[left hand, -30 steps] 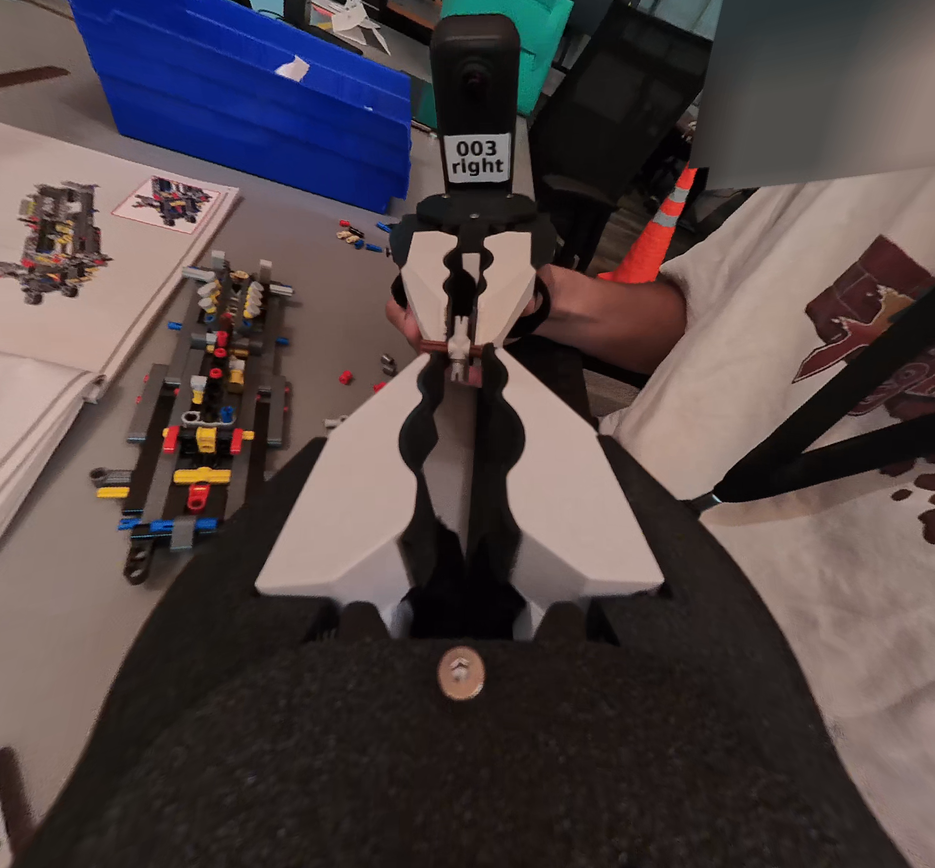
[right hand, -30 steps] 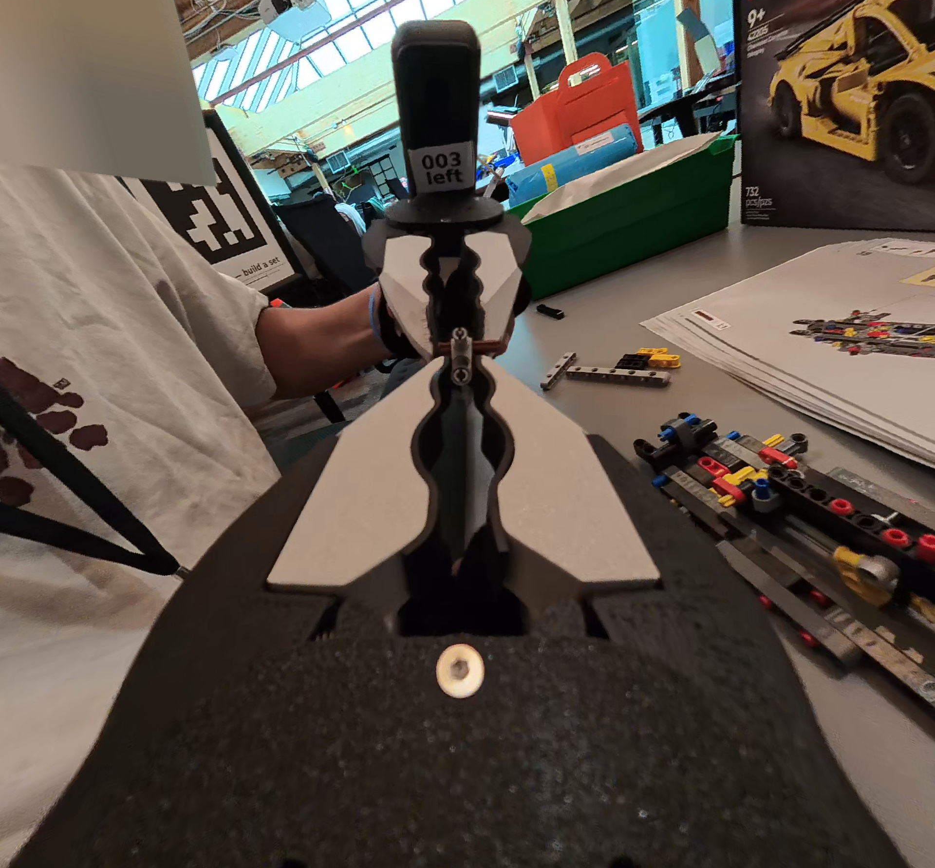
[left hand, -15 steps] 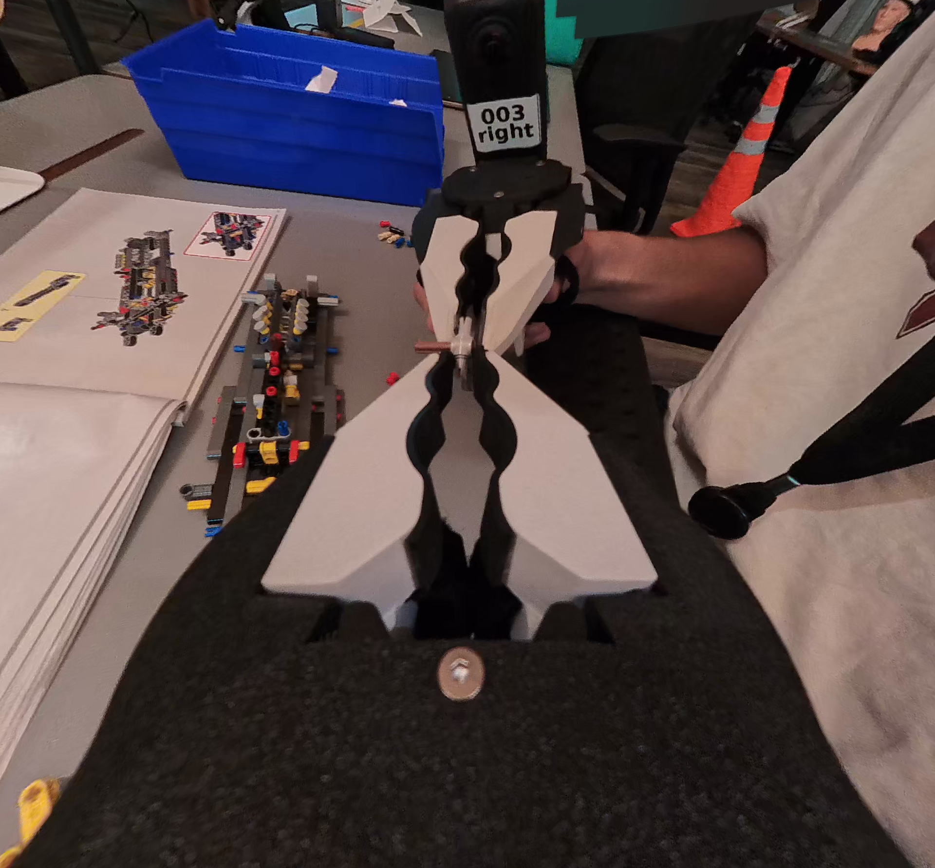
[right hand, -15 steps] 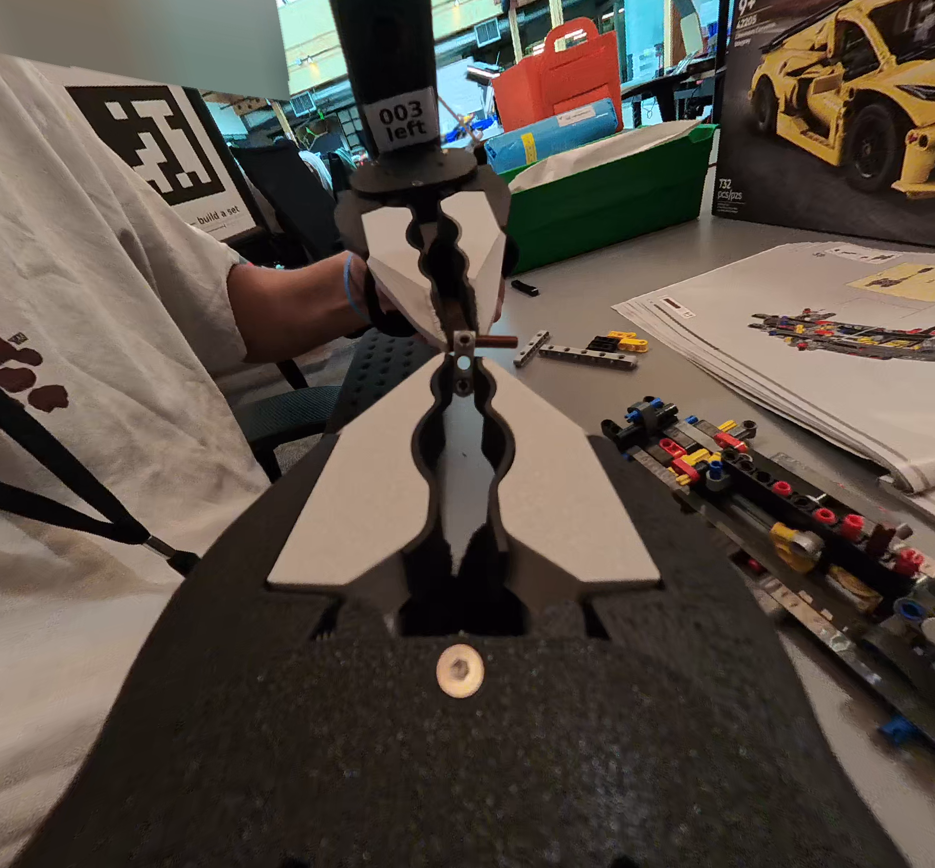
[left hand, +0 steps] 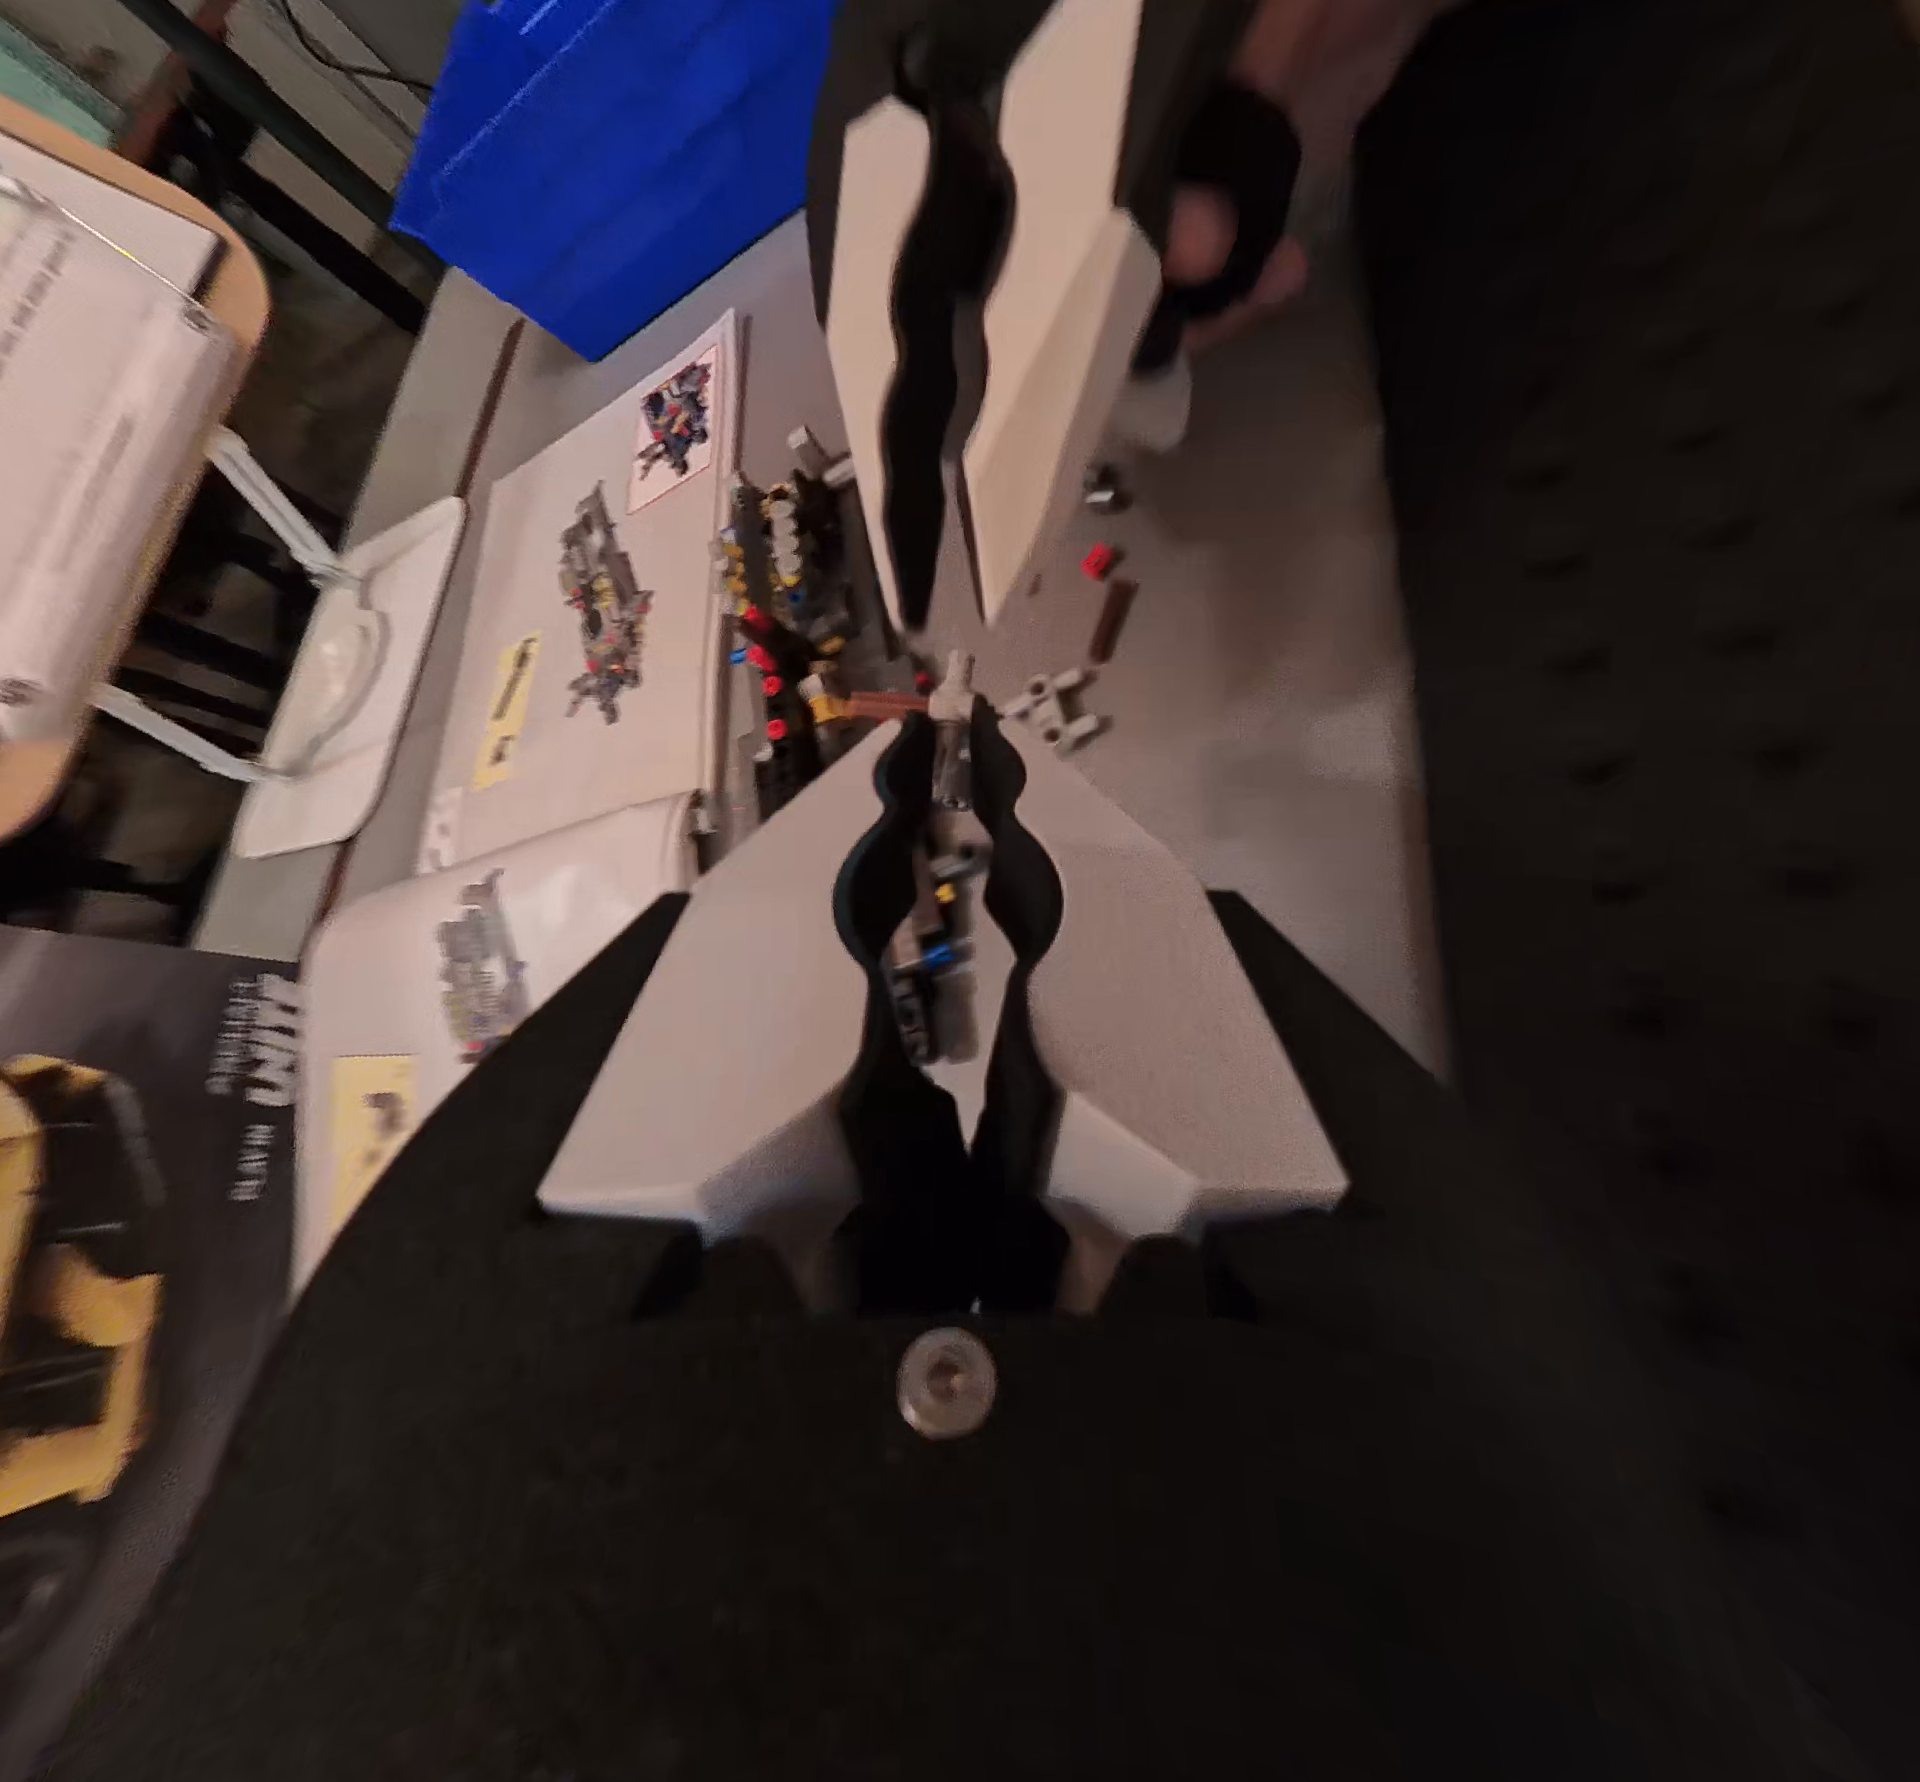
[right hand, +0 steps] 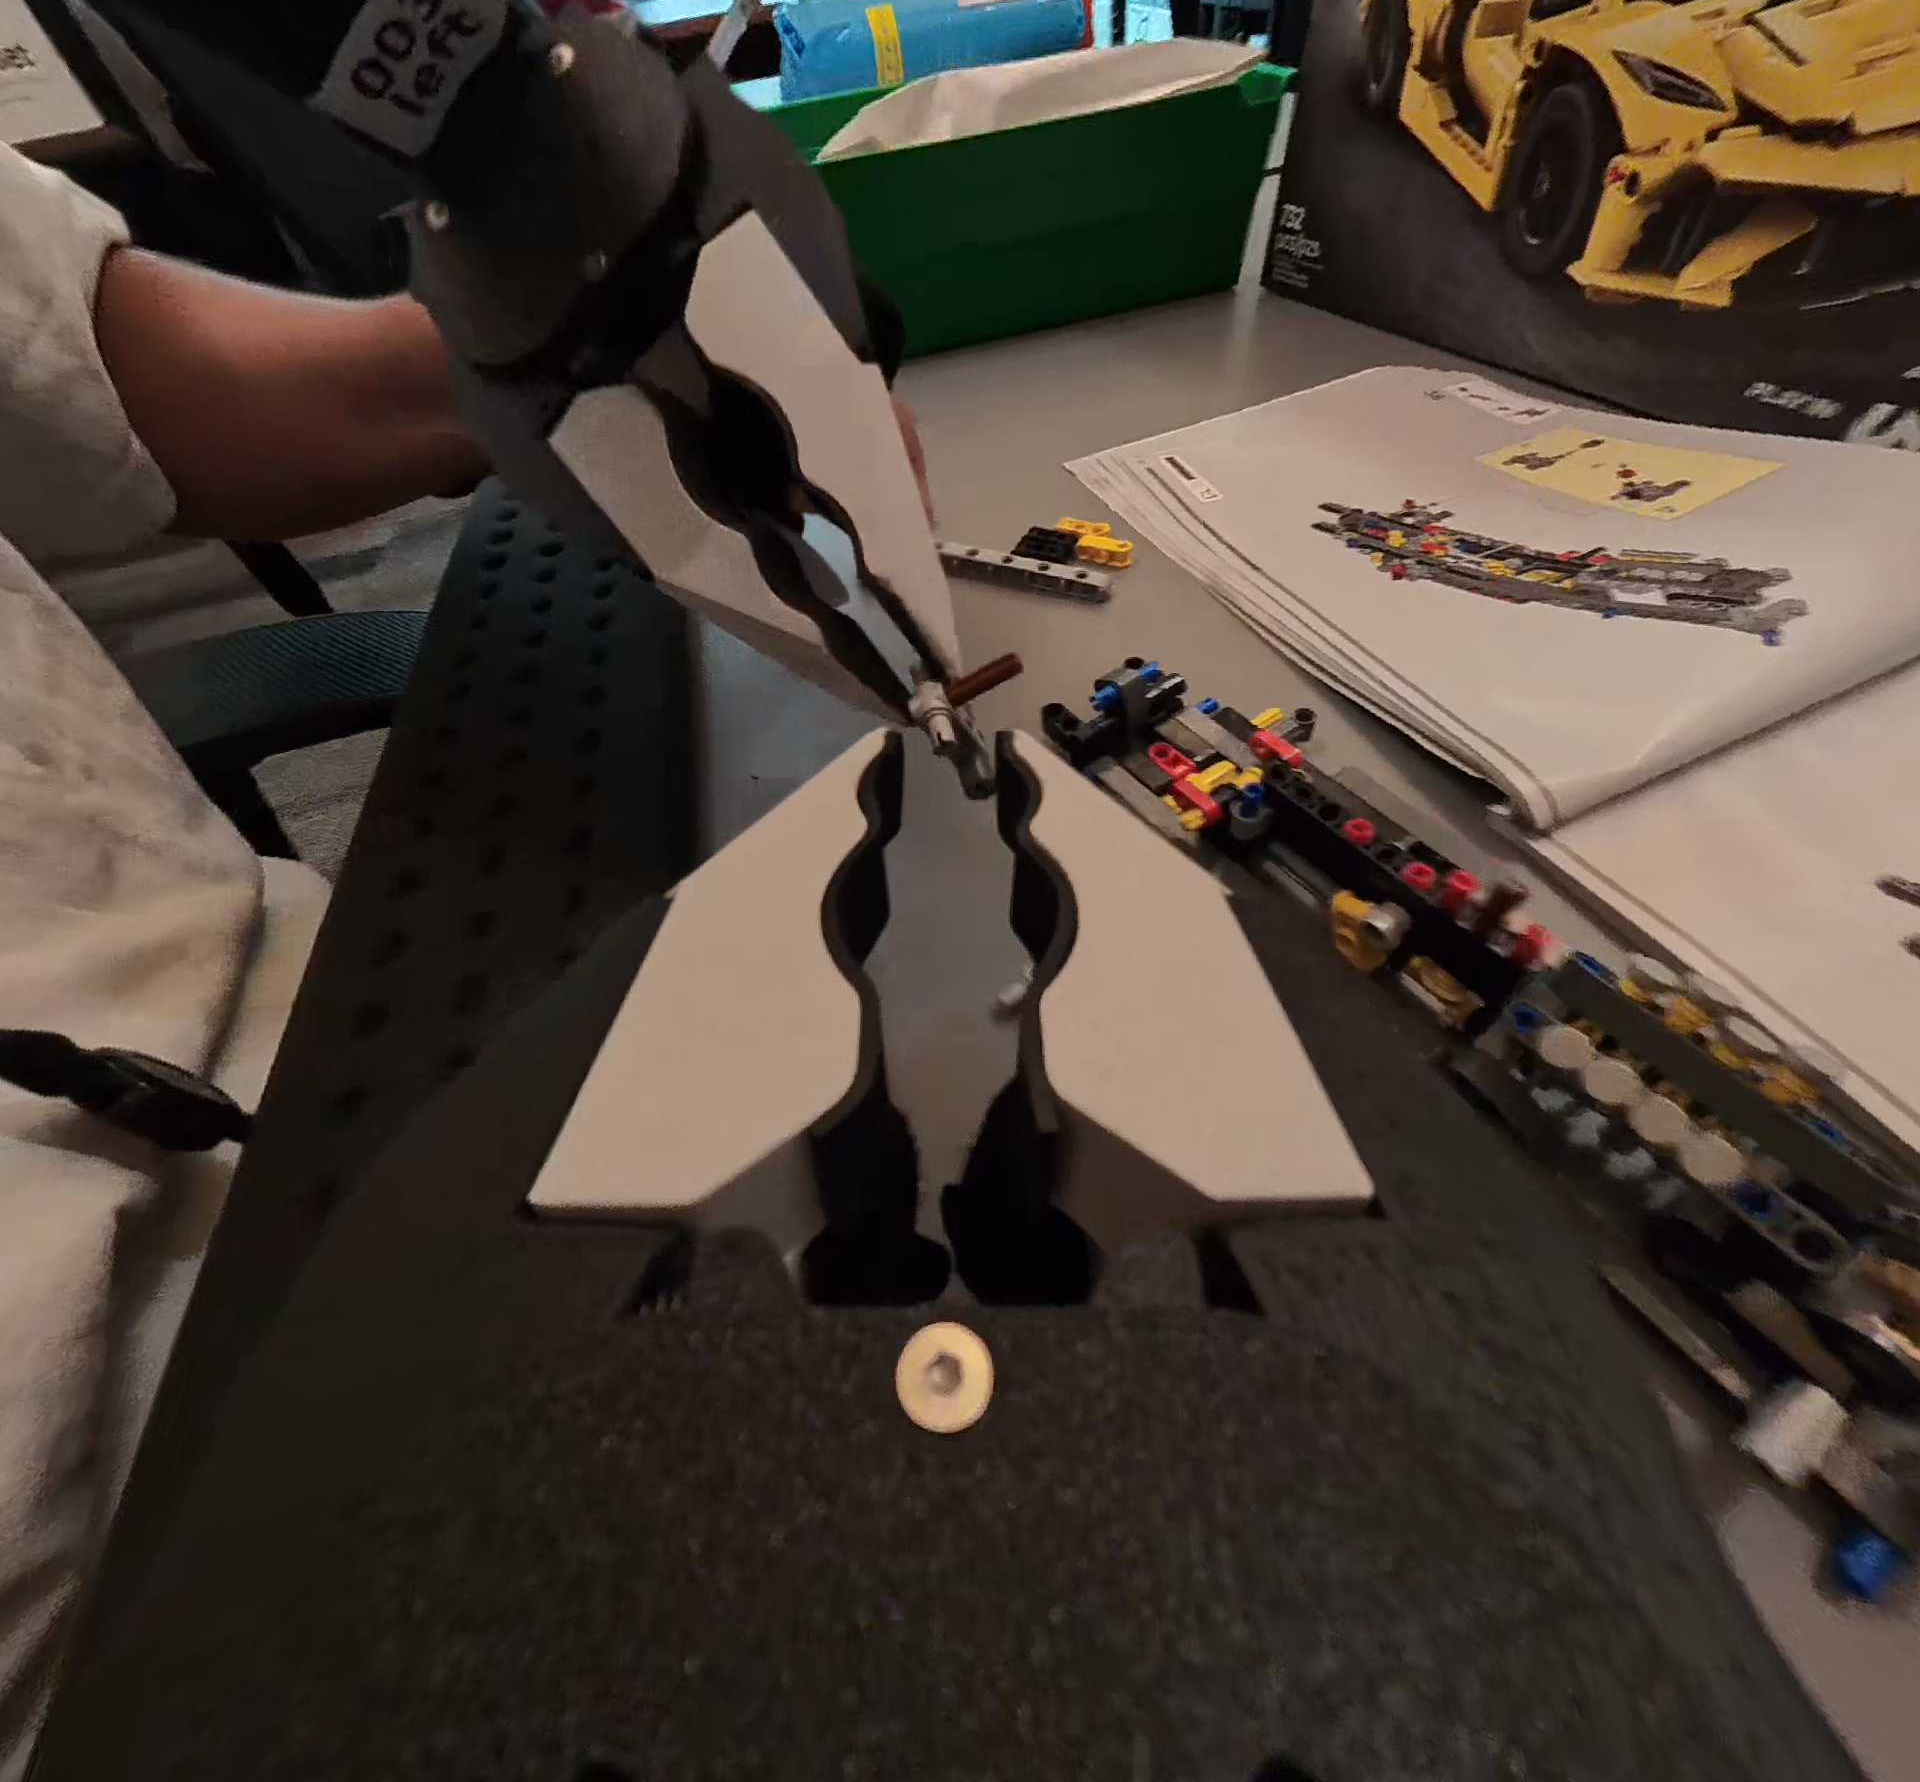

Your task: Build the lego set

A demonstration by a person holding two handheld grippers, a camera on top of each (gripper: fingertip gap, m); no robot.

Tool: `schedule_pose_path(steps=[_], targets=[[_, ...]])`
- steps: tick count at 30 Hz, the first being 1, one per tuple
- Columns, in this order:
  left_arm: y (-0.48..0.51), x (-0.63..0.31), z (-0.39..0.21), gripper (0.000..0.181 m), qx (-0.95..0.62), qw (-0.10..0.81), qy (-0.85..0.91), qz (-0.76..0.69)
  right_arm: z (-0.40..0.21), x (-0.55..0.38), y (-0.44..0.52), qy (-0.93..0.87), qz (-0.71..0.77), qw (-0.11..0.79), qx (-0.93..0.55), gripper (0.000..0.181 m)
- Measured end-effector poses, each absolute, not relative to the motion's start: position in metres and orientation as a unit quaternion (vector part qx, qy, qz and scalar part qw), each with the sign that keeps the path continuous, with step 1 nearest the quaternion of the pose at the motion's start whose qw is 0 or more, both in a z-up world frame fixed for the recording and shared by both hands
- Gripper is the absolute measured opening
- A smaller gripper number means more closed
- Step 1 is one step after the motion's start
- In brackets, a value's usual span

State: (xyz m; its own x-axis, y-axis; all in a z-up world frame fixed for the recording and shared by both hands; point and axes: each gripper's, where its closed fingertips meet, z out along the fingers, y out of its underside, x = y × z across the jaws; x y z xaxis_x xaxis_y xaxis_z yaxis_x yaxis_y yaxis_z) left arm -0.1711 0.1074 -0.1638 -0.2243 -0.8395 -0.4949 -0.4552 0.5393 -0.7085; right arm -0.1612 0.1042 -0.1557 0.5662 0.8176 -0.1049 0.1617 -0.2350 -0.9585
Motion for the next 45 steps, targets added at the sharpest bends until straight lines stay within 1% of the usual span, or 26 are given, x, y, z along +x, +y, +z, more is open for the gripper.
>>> schedule_pose_path(steps=[2,3,6,8,10,13,20,23,27,32,35,37,39,41,45], targets=[[0.117,-0.167,-0.165,0.006,-0.408,0.478,0.756,-0.183,-0.155,-0.137,0.109,-0.320,0.297,0.521,-0.733,0.016],[0.119,-0.164,-0.163,0.005,-0.407,0.491,0.746,-0.192,-0.156,-0.123,0.112,-0.308,0.288,0.520,-0.743,0.016],[0.123,-0.156,-0.158,0.006,-0.433,0.511,0.692,-0.268,-0.160,-0.093,0.119,-0.266,0.286,0.519,-0.760,0.016],[0.123,-0.154,-0.160,0.006,-0.455,0.495,0.676,-0.303,-0.163,-0.084,0.122,-0.248,0.285,0.514,-0.770,0.016],[0.123,-0.155,-0.150,0.006,-0.452,0.509,0.657,-0.323,-0.170,-0.081,0.121,-0.254,0.264,0.505,-0.782,0.015],[0.129,-0.158,-0.153,0.006,-0.469,0.501,0.648,-0.330,-0.180,-0.082,0.122,-0.264,0.243,0.493,-0.793,0.013],[0.130,-0.162,-0.142,0.006,-0.483,0.490,0.619,-0.378,-0.177,-0.098,0.120,-0.263,0.278,0.492,-0.782,0.010],[0.128,-0.164,-0.139,0.006,-0.475,0.499,0.623,-0.370,-0.167,-0.107,0.118,-0.257,0.321,0.496,-0.765,0.012],[0.124,-0.163,-0.143,0.006,-0.462,0.509,0.639,-0.345,-0.148,-0.122,0.114,-0.247,0.389,0.504,-0.731,0.018],[0.123,-0.165,-0.154,0.006,-0.443,0.522,0.669,-0.288,-0.163,-0.111,0.118,-0.262,0.325,0.500,-0.758,0.018],[0.125,-0.168,-0.167,0.005,-0.428,0.525,0.695,-0.240,-0.177,-0.086,0.118,-0.287,0.252,0.470,-0.796,0.016],[0.123,-0.168,-0.169,0.005,-0.426,0.523,0.698,-0.240,-0.194,-0.073,0.111,-0.326,0.215,0.419,-0.820,0.016],[0.121,-0.166,-0.170,0.005,-0.427,0.520,0.698,-0.245,-0.206,-0.074,0.103,-0.359,0.208,0.380,-0.827,0.016],[0.121,-0.165,-0.174,0.006,-0.427,0.516,0.703,-0.240,-0.211,-0.081,0.100,-0.376,0.214,0.370,-0.822,0.012],[0.118,-0.164,-0.177,0.006,-0.427,0.509,0.707,-0.243,-0.221,-0.079,0.105,-0.406,0.164,0.351,-0.828,0.008]])
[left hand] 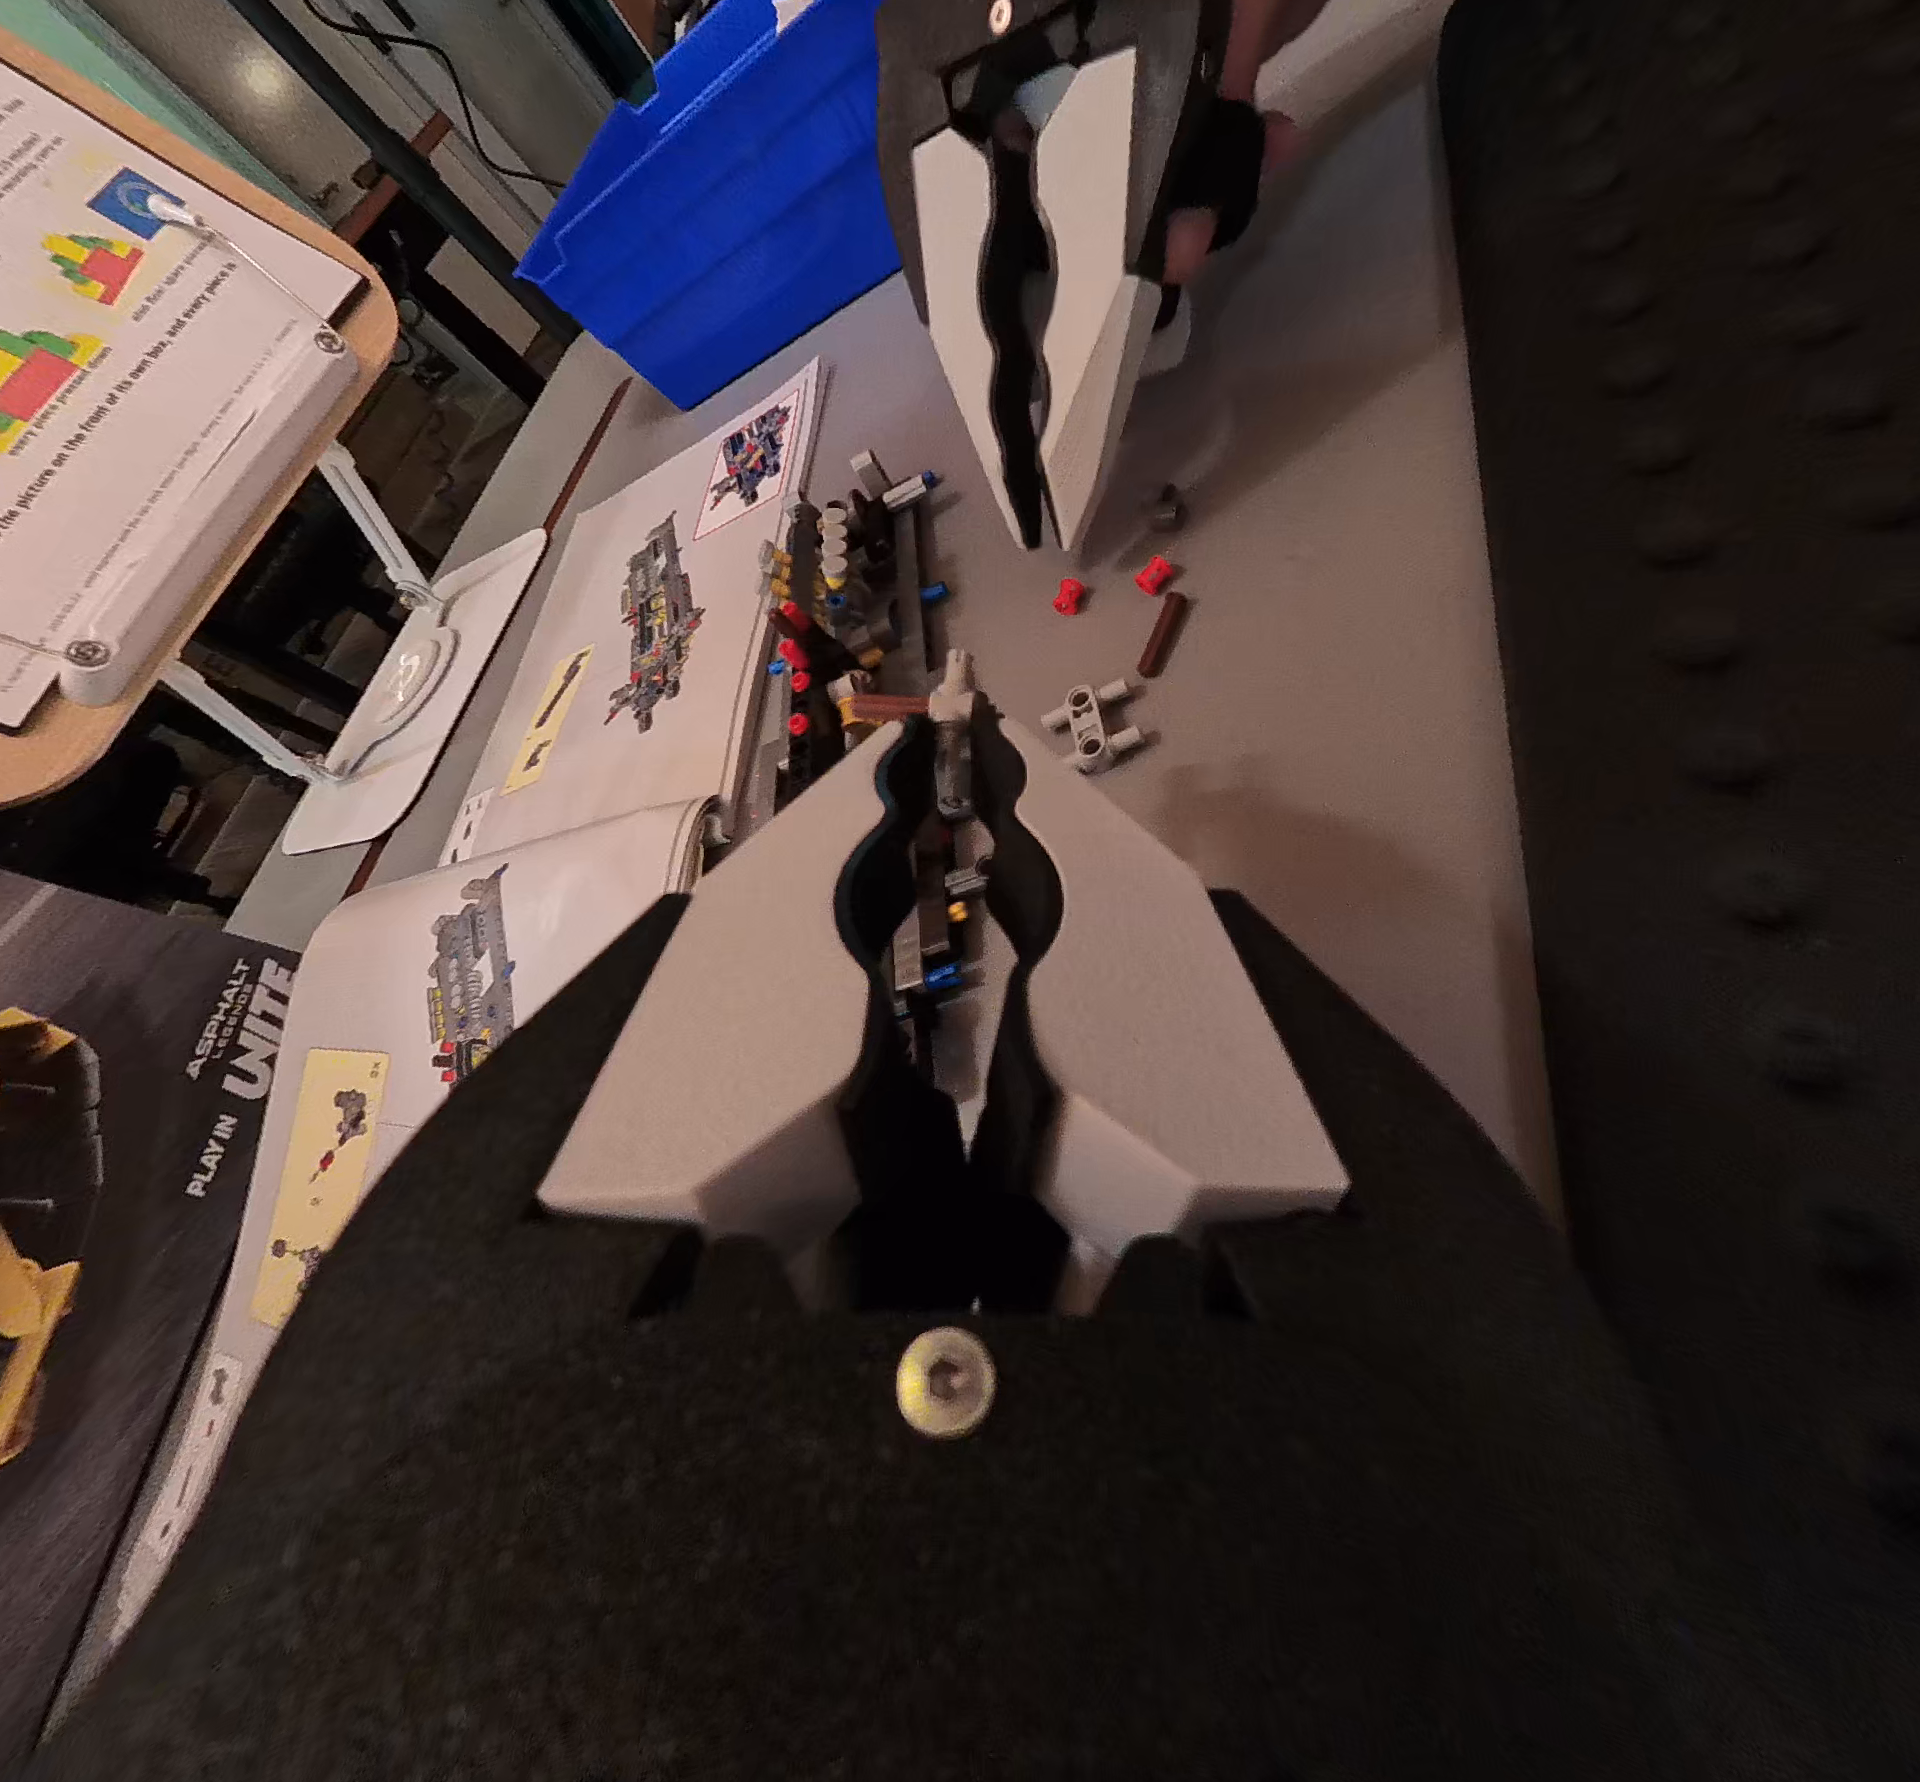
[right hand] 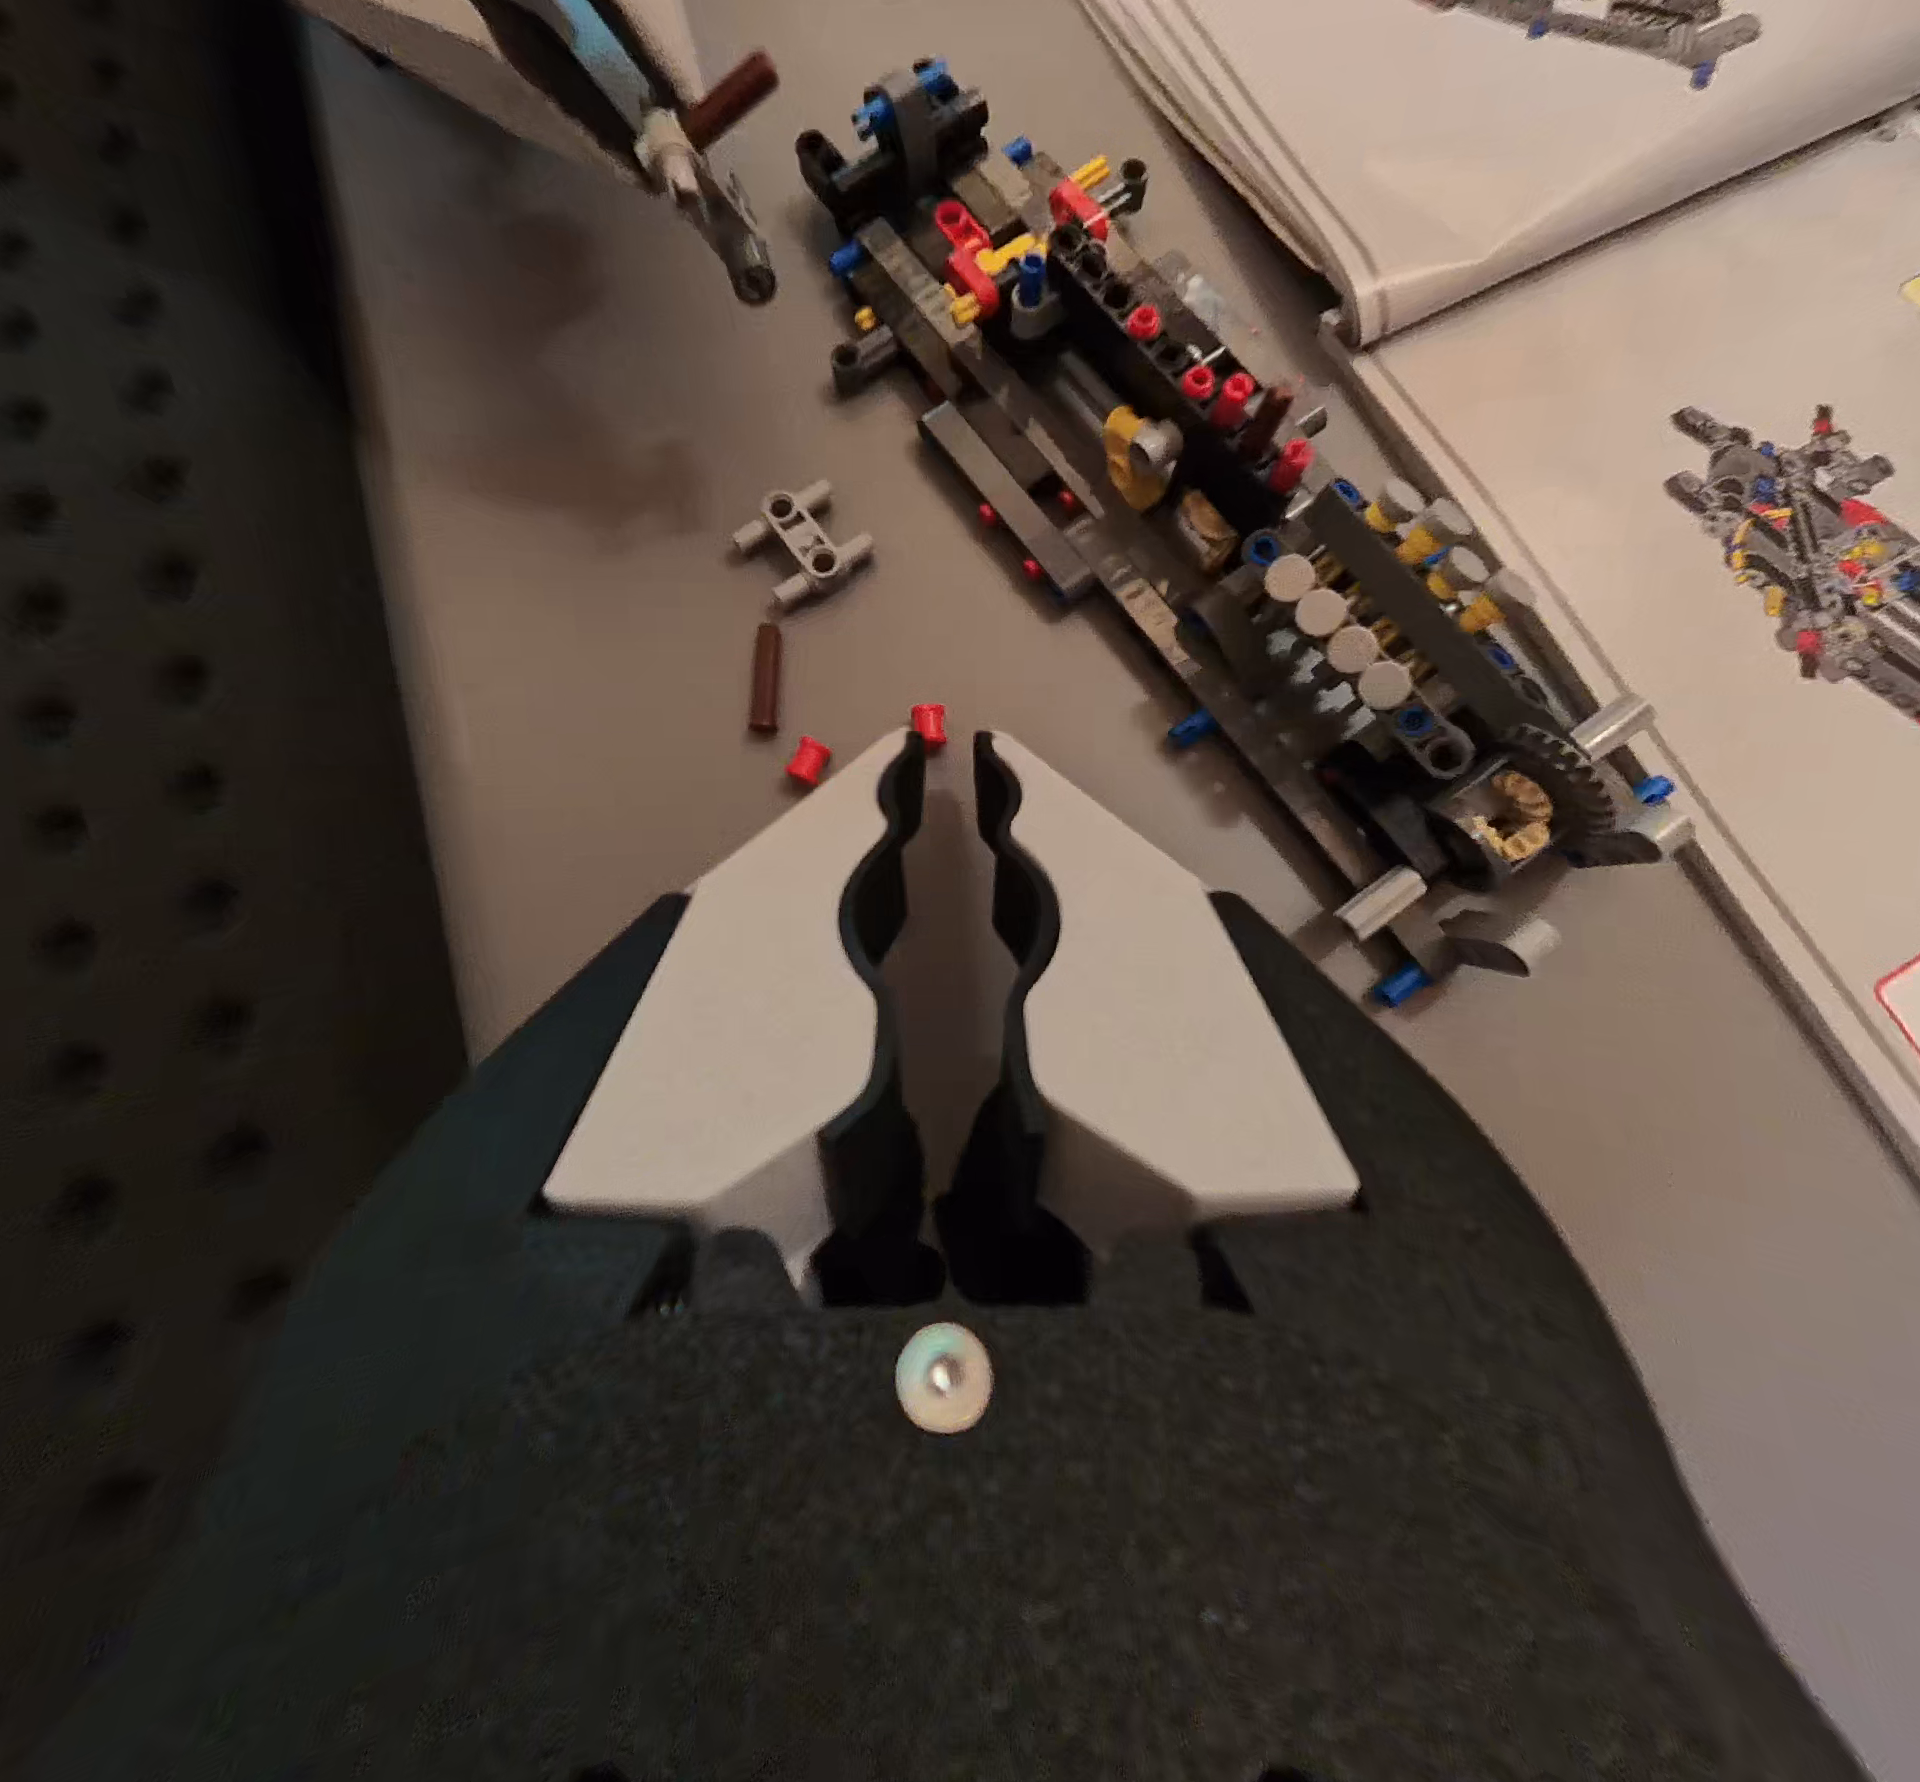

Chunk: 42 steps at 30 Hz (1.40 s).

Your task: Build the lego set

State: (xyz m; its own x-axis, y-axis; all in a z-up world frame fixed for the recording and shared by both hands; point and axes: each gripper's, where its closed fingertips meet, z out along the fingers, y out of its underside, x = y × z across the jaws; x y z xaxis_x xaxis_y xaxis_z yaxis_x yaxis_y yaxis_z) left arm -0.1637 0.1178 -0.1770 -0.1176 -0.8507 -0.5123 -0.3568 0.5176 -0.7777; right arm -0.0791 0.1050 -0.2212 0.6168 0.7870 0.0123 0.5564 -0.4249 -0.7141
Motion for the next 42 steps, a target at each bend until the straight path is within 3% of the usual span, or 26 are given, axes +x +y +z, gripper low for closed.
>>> schedule_pose_path(steps=[6,25,33,42], targets=[[0.117,-0.164,-0.177,0.006,-0.426,0.509,0.707,-0.244,-0.232,-0.083,0.104,-0.442,0.155,0.304,-0.829,0.009],[0.122,-0.166,-0.176,0.006,-0.440,0.502,0.700,-0.255,-0.233,-0.089,0.111,-0.438,0.175,0.314,-0.824,0.006],[0.132,-0.166,-0.167,0.005,-0.442,0.527,0.683,-0.245,-0.156,-0.135,0.144,-0.236,0.427,0.431,-0.759,0.005],[0.138,-0.167,-0.152,0.006,-0.439,0.556,0.663,-0.242,-0.109,-0.149,0.164,-0.044,0.681,0.376,-0.627,0.005]])
